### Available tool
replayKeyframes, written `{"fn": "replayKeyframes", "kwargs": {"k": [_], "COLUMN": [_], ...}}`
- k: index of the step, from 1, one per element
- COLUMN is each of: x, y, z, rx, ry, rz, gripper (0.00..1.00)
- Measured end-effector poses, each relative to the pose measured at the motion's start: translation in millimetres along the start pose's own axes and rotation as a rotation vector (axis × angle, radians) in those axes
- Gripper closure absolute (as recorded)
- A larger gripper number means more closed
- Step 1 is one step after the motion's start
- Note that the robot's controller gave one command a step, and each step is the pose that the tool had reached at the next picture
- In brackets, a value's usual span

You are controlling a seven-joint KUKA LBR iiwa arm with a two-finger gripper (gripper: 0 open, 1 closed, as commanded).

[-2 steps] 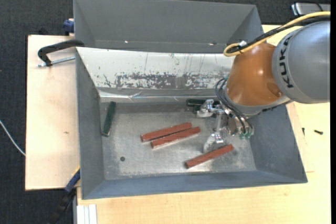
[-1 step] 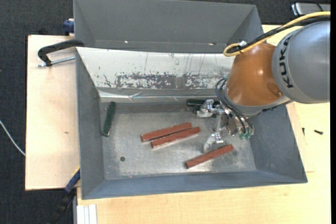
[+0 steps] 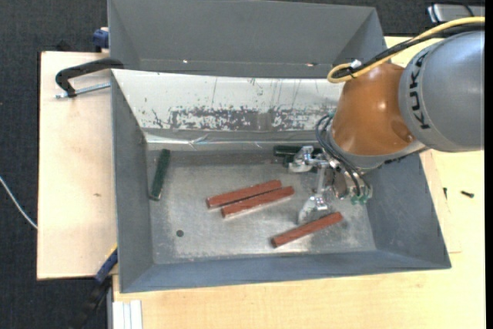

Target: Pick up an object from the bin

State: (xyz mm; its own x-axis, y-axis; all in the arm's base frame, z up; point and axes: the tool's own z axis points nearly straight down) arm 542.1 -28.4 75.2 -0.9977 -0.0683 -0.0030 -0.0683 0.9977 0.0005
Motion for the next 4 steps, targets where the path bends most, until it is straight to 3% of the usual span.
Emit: {"fn": "replayKeyframes", "kwargs": {"k": [1, 2, 3, 4], "x": [-7.0, -32.9, -33.0, -52.0], "y": [37, 55, 55, 69], "z": [0, -3, -3, -132], "rx": [-0.001, 0.0, 0.0, 0.0], "ry": [-0.003, 0.005, 0.005, -0.003], "rz": [-0.013, -0.079, -0.079, -0.093], "gripper": [0.0, 1.0, 1.0, 1.0]}}
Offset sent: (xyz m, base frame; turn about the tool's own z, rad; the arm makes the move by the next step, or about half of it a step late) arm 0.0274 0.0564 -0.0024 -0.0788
